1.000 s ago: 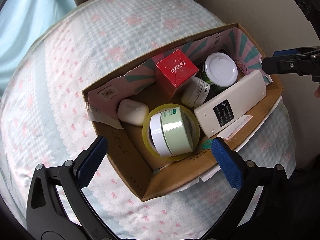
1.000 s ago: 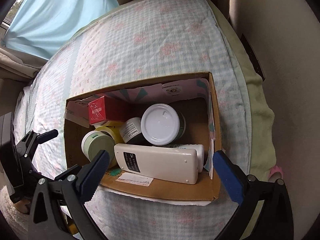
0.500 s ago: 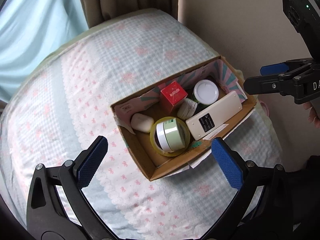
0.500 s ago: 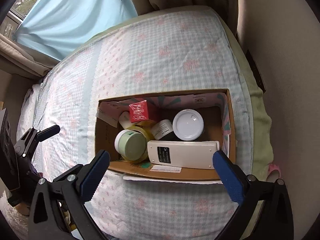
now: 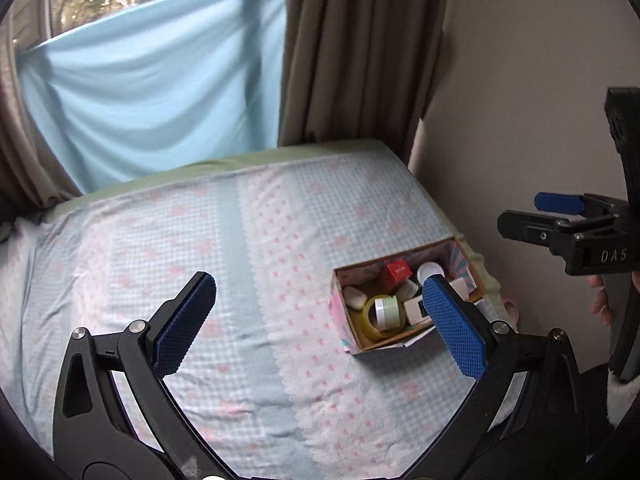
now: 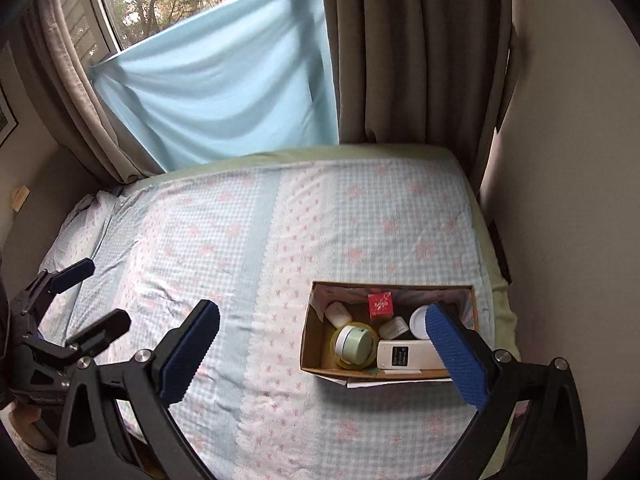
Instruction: Organize rigid objects
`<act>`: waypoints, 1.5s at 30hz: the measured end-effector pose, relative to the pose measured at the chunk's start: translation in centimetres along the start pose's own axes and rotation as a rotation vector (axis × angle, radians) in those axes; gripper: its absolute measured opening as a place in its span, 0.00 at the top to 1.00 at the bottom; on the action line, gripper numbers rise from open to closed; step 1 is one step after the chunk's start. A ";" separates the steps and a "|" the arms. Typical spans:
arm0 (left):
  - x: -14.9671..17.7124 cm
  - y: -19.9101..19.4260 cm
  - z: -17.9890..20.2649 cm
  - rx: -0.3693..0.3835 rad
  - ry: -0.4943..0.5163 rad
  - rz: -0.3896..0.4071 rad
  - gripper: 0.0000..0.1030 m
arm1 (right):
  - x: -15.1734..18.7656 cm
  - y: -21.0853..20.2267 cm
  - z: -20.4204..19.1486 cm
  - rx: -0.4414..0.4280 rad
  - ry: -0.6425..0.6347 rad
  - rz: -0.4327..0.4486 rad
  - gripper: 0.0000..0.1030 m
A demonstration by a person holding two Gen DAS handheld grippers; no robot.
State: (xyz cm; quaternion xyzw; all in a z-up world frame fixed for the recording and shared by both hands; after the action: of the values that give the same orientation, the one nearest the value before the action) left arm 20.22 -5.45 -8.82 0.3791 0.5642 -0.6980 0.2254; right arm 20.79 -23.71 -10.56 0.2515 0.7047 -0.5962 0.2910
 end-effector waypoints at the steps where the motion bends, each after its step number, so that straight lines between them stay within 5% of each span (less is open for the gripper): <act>1: -0.4 -1.6 -0.7 -0.022 -0.011 0.025 0.00 | -0.2 -1.3 -1.1 0.021 -0.015 0.034 0.00; 6: -0.9 -9.1 -2.5 -0.105 -0.052 0.166 0.00 | 0.3 -7.2 -5.1 0.100 -0.028 0.197 0.00; 12: 0.7 -13.8 -3.8 -0.154 -0.072 0.253 0.00 | 2.8 -9.3 -7.0 0.155 -0.032 0.268 0.00; 45: 1.6 -15.1 -3.3 -0.166 -0.058 0.300 0.00 | 3.1 -10.1 -8.6 0.167 -0.047 0.324 0.00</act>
State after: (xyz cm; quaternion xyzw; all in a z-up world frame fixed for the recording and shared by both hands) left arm 8.93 1.89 -1.04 0.4189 0.5503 -0.6180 0.3740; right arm 10.53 -16.82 -4.70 0.3708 0.5960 -0.6038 0.3778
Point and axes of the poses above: each gripper's, at about its wrist camera, not at the fingertips, and y roughly the way its jaws point, z to its right, x to its underside, the point moved 5 cm from there along y, roughly the way its jaws point, and after that the axes turned 8 degrees about z, right-handed, at the moved point
